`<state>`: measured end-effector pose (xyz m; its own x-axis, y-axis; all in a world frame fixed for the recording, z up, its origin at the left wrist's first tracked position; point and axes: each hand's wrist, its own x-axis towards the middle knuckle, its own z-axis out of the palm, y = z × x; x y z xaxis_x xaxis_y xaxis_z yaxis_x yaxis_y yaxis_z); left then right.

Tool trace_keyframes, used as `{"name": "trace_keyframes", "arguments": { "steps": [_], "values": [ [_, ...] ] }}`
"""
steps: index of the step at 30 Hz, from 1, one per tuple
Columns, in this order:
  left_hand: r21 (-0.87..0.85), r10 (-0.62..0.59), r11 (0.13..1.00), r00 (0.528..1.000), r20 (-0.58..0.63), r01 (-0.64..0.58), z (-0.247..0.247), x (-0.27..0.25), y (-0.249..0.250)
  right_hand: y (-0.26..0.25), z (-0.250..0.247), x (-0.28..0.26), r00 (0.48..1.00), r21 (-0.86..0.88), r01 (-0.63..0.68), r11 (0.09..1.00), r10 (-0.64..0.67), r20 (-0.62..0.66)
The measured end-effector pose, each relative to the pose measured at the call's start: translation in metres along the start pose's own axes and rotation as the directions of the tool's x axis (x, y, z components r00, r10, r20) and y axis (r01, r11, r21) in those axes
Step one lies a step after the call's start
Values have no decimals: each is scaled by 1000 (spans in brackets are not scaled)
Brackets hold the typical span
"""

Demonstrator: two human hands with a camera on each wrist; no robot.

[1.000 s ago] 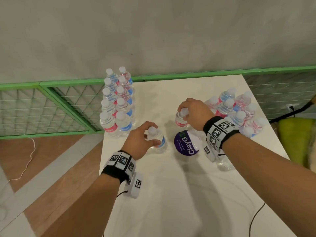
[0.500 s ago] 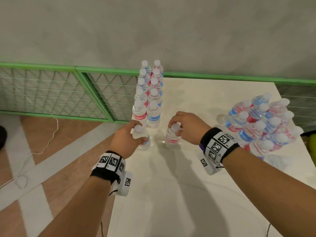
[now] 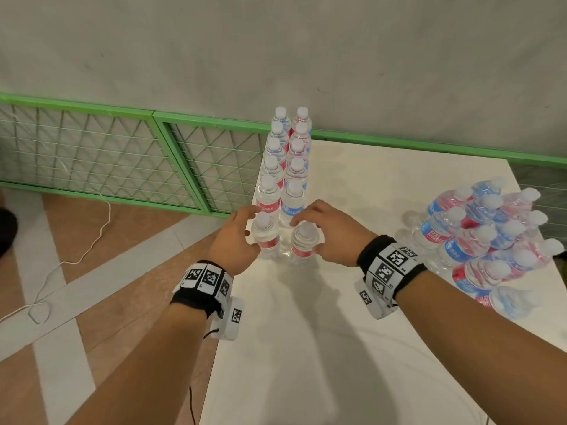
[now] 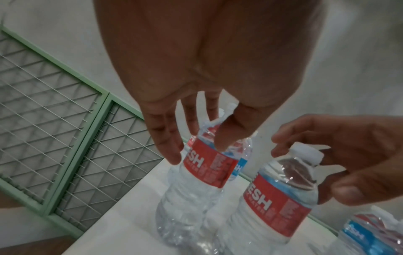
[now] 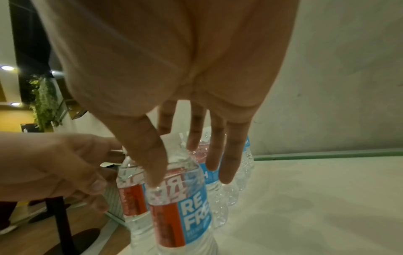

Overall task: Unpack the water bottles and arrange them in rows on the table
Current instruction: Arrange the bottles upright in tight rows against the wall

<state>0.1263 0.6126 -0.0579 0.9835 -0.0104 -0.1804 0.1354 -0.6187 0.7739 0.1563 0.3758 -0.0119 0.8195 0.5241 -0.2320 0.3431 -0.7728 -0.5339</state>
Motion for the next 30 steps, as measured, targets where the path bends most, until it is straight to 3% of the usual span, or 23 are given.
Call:
{"name": "trace_keyframes", "arguments": {
  "steps": [3,11,18,24,30],
  "values": [
    [-17,26,1000,1000,10,-26,1,-1,-6,1,-3,3,1000,-33,20,999,-19,22],
    [-73,18,997,1000,-22,-19,3,8,-6,-9,5,22,987,-32,-140,990,137,-85],
    [-38,119,992,988,-97,-123,9,9,-6,-7,6,24,998,29,-2,1000,3,-55],
    [-49,52,997,987,-154,-60,10,17,-7,-6,7,30,991,75,-66,995,74,-109],
    [-30,59,997,980,-188,-66,7,23,-3,-9,13,41,984,103,-72,992,88,-154]
  ]
}}
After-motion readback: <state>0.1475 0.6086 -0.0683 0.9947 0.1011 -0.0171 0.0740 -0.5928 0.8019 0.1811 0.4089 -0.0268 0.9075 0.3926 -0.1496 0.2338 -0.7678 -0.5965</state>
